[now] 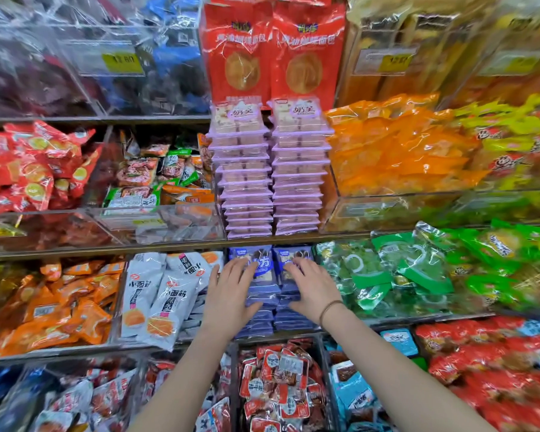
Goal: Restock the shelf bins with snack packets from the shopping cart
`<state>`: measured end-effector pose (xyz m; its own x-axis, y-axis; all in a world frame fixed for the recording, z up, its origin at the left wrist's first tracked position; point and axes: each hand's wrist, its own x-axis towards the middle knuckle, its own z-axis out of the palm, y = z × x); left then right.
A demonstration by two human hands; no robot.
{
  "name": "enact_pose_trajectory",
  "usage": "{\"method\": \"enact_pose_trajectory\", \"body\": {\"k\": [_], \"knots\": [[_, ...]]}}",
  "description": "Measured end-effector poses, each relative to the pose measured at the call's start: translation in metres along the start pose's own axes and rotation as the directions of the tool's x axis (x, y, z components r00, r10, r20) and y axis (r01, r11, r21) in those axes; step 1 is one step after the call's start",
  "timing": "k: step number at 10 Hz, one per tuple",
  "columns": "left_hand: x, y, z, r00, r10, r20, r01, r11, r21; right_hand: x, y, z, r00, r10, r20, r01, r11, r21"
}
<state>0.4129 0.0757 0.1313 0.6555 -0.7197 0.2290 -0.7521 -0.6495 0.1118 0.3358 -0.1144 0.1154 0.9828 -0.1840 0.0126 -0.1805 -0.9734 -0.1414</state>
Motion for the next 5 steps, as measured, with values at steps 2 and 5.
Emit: {"method": "enact_pose_trajectory", "body": {"k": [2, 5], "knots": [[-0.004, 0.006, -0.002, 0.997, -0.009, 0.070, 0.010, 1.000, -0.011, -0.004, 0.000, -0.012, 0.998, -0.050, 0.043, 0.047, 0.997, 0.065], [-0.007, 0.052, -0.032, 0.982, 0.089, -0.165, -0.127, 0.964, -0.233, -0.091, 0.016, -0.062, 0.950, 0.269, -0.160, -0.155, 0.848, 0.507]]}}
